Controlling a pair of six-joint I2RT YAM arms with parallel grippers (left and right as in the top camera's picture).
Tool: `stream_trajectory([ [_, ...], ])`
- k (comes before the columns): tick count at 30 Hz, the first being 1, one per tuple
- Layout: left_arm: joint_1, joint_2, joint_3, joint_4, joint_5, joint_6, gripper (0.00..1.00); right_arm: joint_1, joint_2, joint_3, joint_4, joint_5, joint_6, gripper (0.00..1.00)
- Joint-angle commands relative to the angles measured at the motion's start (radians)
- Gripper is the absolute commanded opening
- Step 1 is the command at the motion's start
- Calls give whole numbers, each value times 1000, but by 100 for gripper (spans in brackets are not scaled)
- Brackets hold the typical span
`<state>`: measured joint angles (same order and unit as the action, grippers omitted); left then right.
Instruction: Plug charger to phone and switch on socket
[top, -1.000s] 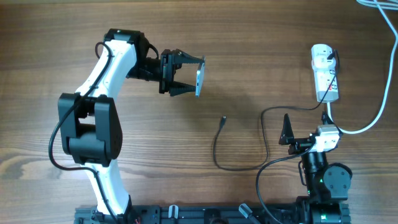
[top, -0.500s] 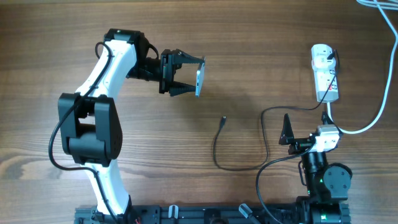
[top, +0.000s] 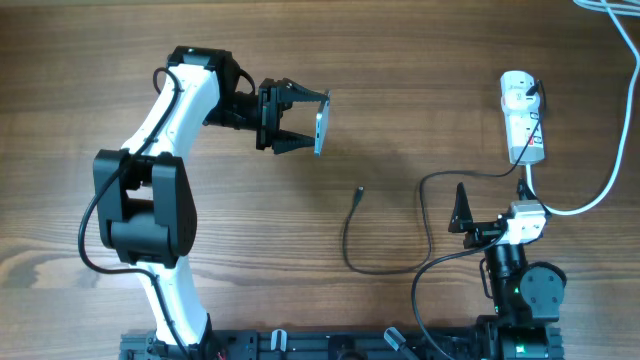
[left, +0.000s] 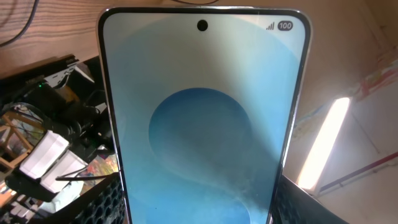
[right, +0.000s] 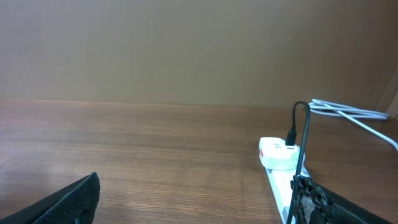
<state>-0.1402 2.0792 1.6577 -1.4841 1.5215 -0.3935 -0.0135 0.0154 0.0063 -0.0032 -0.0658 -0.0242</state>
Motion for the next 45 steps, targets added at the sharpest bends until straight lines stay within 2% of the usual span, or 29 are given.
stream_trajectory([
  [1,-1,-39,-1,3,55,24,61,7,-2,-1,3,10,1,100],
  [45,-1,-39,-1,3,55,50,61,7,-2,-1,3,10,1,100],
])
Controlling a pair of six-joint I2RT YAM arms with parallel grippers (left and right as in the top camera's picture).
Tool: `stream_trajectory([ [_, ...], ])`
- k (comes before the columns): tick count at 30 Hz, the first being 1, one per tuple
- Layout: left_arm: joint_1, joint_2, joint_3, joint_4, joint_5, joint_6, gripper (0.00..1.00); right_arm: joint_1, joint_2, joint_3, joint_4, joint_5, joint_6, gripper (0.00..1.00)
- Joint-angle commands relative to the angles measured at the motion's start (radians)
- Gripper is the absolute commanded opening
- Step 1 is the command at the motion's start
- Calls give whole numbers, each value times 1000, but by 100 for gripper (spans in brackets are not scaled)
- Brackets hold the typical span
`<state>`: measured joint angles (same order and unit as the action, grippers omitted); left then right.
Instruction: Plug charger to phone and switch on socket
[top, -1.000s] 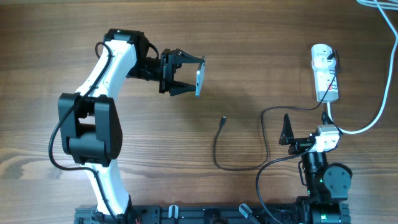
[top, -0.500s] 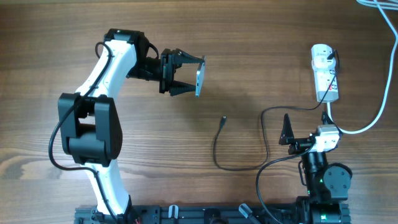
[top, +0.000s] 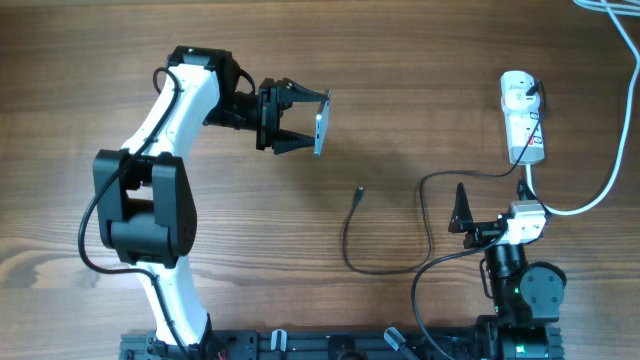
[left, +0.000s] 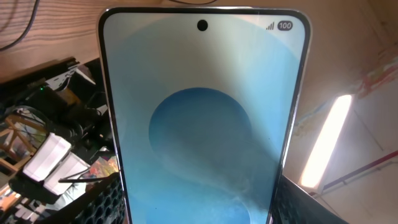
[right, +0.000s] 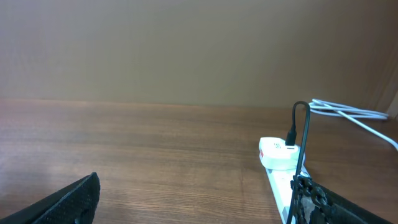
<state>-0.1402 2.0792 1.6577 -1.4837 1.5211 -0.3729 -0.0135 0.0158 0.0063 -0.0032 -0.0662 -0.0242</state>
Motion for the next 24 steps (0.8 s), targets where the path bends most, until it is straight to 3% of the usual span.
stream_trajectory([
  [1,-1,-39,-1,3,56,29,61,7,-2,-1,3,11,1,100],
  [24,-1,-39,-1,11,56,45,61,7,-2,-1,3,10,1,100],
])
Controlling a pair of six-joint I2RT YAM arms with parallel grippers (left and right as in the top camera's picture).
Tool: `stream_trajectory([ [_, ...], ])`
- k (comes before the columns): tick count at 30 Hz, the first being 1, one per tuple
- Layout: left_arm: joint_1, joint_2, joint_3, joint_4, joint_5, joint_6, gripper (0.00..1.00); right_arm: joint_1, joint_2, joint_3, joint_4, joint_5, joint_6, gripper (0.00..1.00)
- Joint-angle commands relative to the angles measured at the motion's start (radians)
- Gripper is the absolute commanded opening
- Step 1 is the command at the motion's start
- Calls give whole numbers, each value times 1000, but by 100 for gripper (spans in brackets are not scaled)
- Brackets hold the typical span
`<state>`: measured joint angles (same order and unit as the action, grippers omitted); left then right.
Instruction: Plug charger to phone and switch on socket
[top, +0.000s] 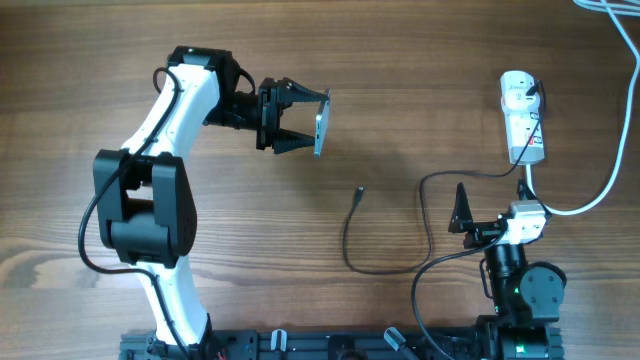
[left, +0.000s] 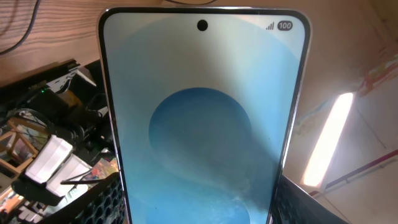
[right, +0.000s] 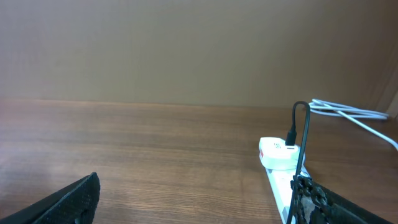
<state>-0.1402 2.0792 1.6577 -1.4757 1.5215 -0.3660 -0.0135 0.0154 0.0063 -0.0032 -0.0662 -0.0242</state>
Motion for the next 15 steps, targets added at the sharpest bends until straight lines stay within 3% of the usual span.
stream_trajectory([
  [1,-1,-39,-1,3,55,46,61,7,-2,-1,3,10,1,100],
  [15,-1,-39,-1,10,55,49,61,7,-2,-1,3,10,1,100],
])
